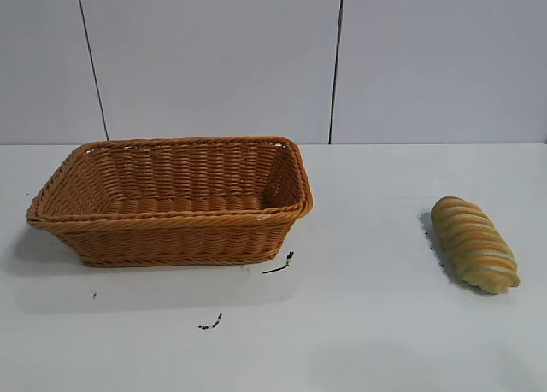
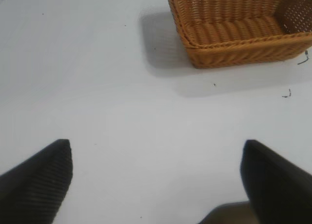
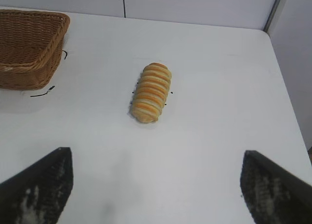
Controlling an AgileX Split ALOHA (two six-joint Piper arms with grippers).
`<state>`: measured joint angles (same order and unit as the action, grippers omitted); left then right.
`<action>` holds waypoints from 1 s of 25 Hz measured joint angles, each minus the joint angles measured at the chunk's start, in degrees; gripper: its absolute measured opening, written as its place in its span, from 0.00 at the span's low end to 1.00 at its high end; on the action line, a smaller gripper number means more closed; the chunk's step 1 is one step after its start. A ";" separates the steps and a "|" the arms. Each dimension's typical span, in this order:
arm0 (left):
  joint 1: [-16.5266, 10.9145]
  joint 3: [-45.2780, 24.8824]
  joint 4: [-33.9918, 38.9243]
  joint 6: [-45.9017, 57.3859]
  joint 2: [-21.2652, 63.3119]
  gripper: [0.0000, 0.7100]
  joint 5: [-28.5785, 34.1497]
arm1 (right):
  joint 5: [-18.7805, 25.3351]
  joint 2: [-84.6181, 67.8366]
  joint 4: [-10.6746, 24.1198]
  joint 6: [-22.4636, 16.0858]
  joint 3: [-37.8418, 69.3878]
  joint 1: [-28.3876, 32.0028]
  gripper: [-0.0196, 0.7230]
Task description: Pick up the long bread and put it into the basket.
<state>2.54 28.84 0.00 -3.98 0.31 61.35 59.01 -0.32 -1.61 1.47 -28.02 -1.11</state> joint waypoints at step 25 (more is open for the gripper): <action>0.00 0.00 0.00 0.00 0.00 0.98 0.00 | -1.41 40.76 0.62 0.00 -14.58 0.00 0.96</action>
<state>2.54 28.84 0.00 -3.98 0.31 61.35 57.60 40.44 -0.99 1.47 -42.60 -1.11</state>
